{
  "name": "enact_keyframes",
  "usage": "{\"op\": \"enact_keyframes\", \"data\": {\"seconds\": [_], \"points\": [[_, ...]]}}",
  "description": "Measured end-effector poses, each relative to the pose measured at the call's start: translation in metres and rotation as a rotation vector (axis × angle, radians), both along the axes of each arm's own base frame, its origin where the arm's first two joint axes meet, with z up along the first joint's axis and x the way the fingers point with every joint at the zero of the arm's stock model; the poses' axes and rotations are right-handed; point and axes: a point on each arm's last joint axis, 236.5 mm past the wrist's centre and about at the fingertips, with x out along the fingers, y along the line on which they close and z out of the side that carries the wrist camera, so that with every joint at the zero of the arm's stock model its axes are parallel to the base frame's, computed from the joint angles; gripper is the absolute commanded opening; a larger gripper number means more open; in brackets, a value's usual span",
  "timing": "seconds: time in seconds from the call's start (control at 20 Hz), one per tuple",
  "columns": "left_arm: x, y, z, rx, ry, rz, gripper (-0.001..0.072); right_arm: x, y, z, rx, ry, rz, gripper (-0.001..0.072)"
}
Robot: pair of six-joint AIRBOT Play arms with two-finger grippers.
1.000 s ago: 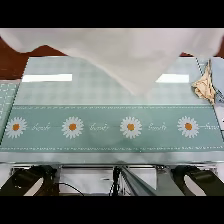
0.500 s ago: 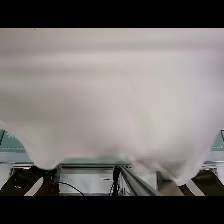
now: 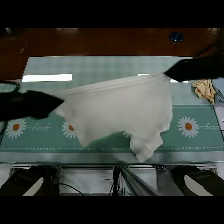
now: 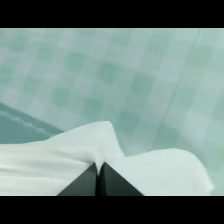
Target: Fold the shirts.
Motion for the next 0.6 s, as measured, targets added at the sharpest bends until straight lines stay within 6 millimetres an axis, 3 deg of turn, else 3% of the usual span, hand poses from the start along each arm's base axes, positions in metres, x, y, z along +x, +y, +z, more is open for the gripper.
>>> {"op": "enact_keyframes", "data": {"seconds": [0.2, 0.4, 0.55, 0.6], "points": [[0.067, 0.004, -0.067, 0.112, 0.004, 0.028, 0.0019, 0.08, 0.012, -0.057, 0.08, -0.043, -0.063, 0.0025], [0.103, 0.015, -0.138, 0.189, 0.117, 0.057, 0.0021, 0.109, 0.016, -0.116, 0.105, 0.019, -0.101, 0.003], [0.113, 0.028, -0.178, 0.231, 0.199, 0.074, 0.0052, 0.115, 0.015, -0.135, 0.1, 0.04, -0.108, 0.0252], [0.116, 0.036, -0.185, 0.251, 0.217, 0.082, 0.0176, 0.116, 0.012, -0.134, 0.1, 0.035, -0.113, 0.0309]]}}
